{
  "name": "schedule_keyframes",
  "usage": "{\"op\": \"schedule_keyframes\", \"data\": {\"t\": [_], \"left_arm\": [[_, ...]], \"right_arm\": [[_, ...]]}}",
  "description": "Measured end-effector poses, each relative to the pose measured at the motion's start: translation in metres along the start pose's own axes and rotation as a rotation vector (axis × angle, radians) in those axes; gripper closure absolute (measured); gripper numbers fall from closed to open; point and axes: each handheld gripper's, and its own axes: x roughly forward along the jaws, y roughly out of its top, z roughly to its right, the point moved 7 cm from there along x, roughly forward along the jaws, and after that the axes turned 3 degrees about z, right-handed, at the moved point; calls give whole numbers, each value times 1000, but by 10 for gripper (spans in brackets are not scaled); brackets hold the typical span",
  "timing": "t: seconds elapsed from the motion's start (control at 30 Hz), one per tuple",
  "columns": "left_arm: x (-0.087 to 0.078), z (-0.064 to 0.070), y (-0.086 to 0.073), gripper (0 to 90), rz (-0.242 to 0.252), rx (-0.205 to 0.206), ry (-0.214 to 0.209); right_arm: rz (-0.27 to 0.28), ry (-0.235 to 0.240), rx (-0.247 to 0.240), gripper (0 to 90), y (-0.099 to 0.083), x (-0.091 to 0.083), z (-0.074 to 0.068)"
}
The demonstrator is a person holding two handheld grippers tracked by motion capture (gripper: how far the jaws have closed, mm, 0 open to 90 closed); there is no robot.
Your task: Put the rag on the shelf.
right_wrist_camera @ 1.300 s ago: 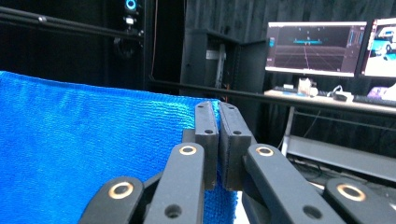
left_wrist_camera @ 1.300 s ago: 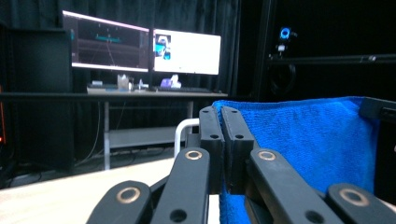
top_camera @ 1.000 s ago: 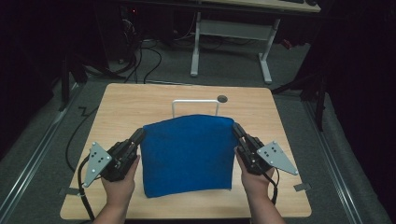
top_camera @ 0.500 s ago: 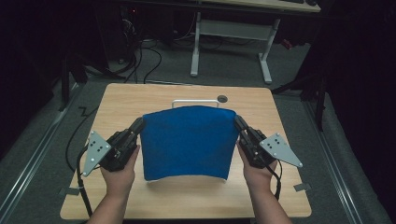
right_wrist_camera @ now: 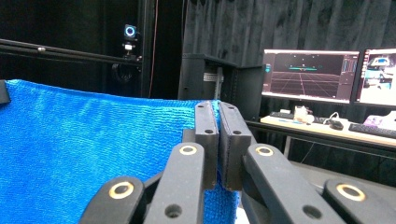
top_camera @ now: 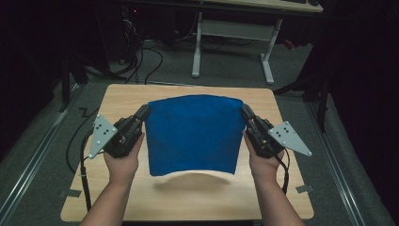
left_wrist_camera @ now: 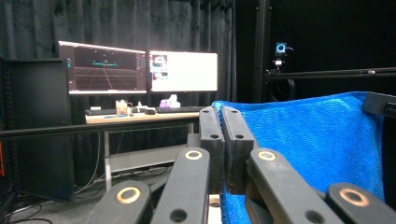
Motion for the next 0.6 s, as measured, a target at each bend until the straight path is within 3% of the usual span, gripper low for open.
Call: {"op": "schedule_keyframes", "data": {"t": [0.2, 0.4, 0.6], "left_arm": [[15, -15, 2, 887, -20, 10, 19], [37, -27, -2, 888, -70, 27, 29], [61, -41, 1, 888, -100, 48, 48]], "right_arm": [[-15, -16, -9, 885, 6, 14, 13], [-23, -33, -4, 886, 13, 25, 22], [-44, -55, -5, 887, 18, 50, 36]]}}
